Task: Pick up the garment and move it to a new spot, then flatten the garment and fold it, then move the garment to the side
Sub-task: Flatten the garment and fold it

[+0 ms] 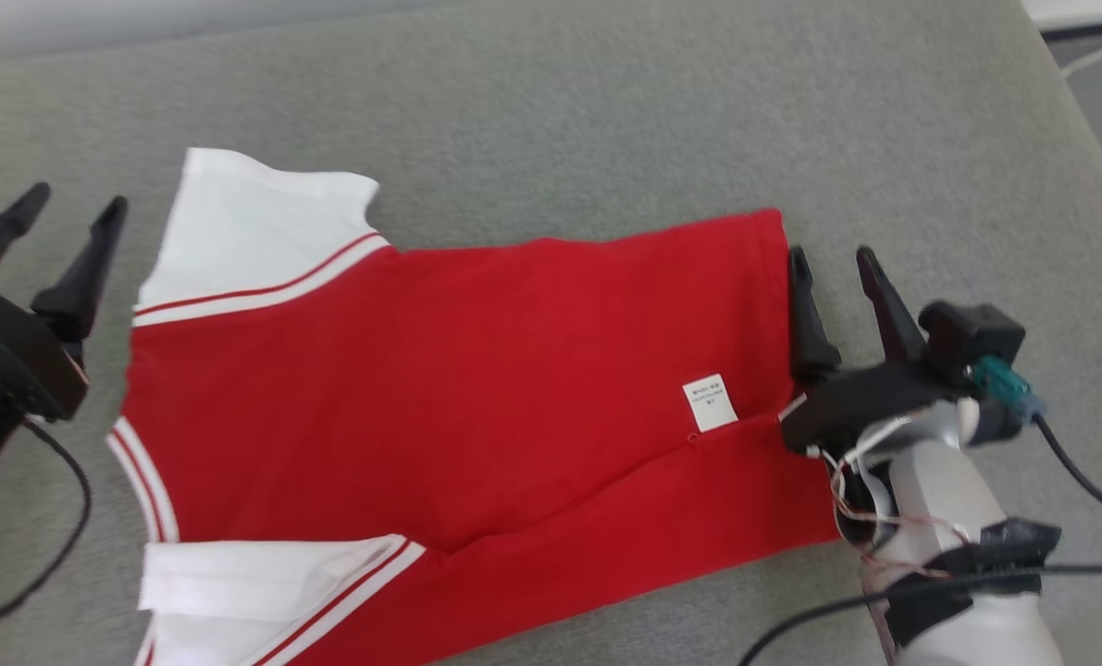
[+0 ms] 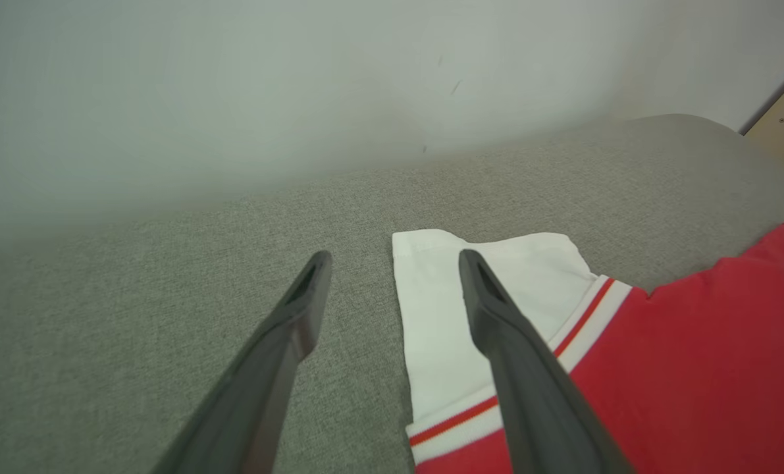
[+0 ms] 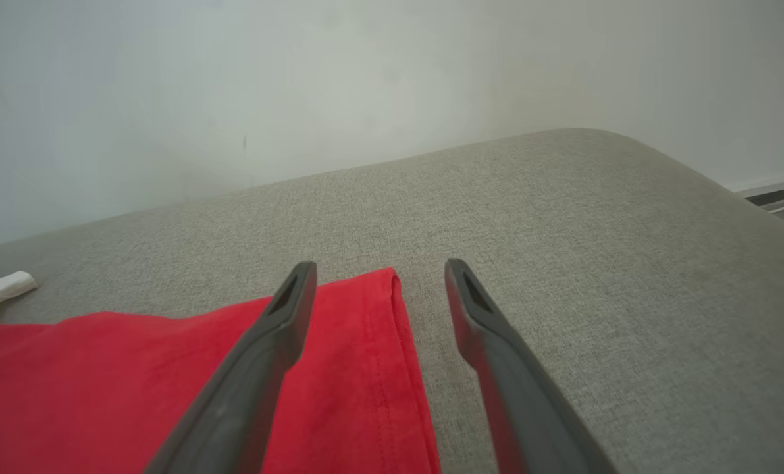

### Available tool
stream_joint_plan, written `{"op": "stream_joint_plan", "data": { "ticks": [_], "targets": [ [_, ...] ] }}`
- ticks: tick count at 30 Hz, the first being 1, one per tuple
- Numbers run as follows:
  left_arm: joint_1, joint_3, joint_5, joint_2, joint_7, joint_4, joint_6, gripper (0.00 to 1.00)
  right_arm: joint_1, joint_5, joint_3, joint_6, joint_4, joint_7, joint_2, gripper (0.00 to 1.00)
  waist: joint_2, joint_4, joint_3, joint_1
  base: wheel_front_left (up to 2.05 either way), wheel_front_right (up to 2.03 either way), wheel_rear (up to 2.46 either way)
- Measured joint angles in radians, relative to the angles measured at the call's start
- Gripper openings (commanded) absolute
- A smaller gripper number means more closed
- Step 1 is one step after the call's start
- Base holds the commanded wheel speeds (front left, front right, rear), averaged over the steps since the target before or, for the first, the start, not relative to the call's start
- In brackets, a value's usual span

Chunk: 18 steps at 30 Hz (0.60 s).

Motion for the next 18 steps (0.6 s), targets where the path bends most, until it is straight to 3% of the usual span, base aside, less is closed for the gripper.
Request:
{"op": "stream_joint_plan", "data": {
  "ticks": [9, 18],
  "targets": [
    [-0.137, -0.109, -0.075, 0.058, 0.016, 0.142, 0.0, 1.0, -0.117, 0.097, 0.09, 0.0, 0.054, -0.023, 0.002, 1.0, 0.0, -0.084, 0.076, -0.0002, 0.0, 0.0, 0.0],
    [-0.224, -0.206, -0.113, 0.07, 0.006, 0.236, 0.0, 1.0, -0.139, 0.133, 0.132, 0.0, 0.081, -0.035, 0.002, 1.0, 0.0, -0.151, 0.121, -0.0002, 0.0, 0.0, 0.0]
  ]
}}
